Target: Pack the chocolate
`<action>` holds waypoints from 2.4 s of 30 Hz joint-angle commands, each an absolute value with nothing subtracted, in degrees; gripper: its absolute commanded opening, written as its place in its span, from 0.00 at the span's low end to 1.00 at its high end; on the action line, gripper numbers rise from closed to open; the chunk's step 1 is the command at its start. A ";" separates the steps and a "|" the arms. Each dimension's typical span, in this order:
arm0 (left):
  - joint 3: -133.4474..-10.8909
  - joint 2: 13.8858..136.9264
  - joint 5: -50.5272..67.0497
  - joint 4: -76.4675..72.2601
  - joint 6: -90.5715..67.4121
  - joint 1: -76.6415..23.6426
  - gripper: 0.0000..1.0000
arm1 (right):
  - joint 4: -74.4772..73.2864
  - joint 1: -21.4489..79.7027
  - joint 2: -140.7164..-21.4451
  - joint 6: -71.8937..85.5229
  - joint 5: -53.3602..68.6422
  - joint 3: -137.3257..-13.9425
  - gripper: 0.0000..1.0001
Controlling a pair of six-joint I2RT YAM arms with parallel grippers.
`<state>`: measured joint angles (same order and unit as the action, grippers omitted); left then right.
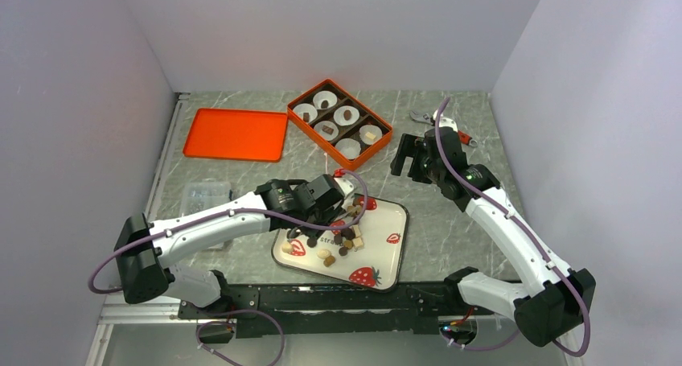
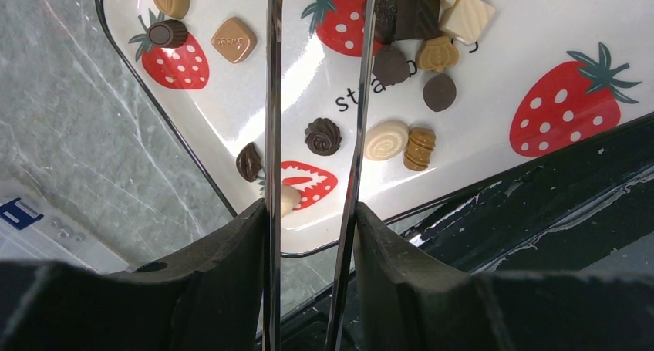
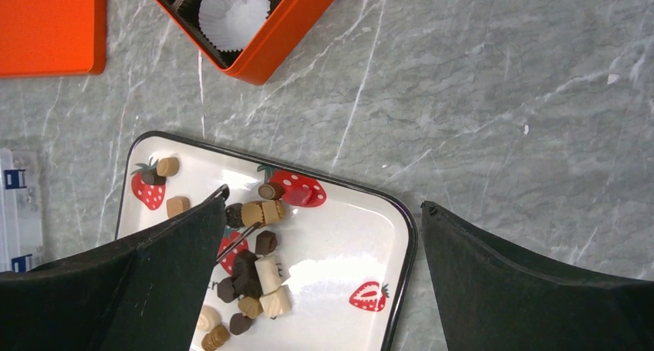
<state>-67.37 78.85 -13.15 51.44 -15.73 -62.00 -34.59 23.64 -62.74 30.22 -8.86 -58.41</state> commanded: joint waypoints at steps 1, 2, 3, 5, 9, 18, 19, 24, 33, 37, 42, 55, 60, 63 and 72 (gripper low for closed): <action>-67.76 79.43 -12.30 49.53 -15.13 -62.56 0.46 | -33.14 23.38 -61.40 30.50 -9.32 -58.37 1.00; -67.74 79.52 -12.23 49.48 -15.05 -62.58 0.46 | -33.13 23.38 -61.35 30.50 -9.32 -58.36 1.00; -67.72 79.72 -12.14 49.43 -15.02 -62.58 0.46 | -33.13 23.38 -61.37 30.44 -9.32 -58.36 1.00; -67.76 80.12 -12.02 49.40 -15.01 -62.58 0.46 | -33.13 23.38 -61.46 30.41 -9.32 -58.36 1.00; -67.90 80.65 -11.85 49.11 -14.79 -62.67 0.46 | -33.13 23.38 -61.37 30.41 -9.49 -58.19 1.00; -68.01 81.42 -11.80 48.61 -14.46 -62.67 0.44 | -33.05 23.38 -61.49 30.41 -9.40 -58.01 1.00; -67.96 81.59 -11.90 48.48 -14.40 -62.69 0.44 | -33.09 23.38 -61.52 30.37 -9.40 -58.01 1.00; -68.09 81.91 -12.17 48.25 -14.32 -62.72 0.42 | -33.13 23.38 -61.44 30.32 -9.49 -58.09 1.00; -68.89 82.03 -13.56 49.15 -13.92 -62.69 0.35 | -33.26 23.38 -61.70 30.15 -9.32 -58.70 1.00; -69.62 81.20 -14.20 49.90 -13.87 -62.72 0.32 | -33.31 23.38 -61.88 30.06 -9.15 -59.05 1.00; -70.33 80.08 -15.00 51.33 -13.99 -62.67 0.31 | -33.22 23.38 -62.03 30.06 -8.97 -59.04 1.00; -71.34 77.21 -16.91 53.58 -14.95 -62.72 0.29 | -32.79 23.38 -62.10 30.15 -8.70 -58.62 1.00; -72.07 76.50 -17.48 53.89 -15.12 -62.69 0.29 | -32.83 23.38 -62.15 30.06 -8.79 -58.80 1.00; -72.93 76.17 -17.70 54.13 -15.27 -62.67 0.29 | -32.87 23.38 -62.16 30.06 -8.92 -58.80 1.00; -78.40 77.50 -17.73 53.52 -14.39 -59.57 0.30 | -33.44 23.38 -61.64 29.71 -9.66 -58.97 1.00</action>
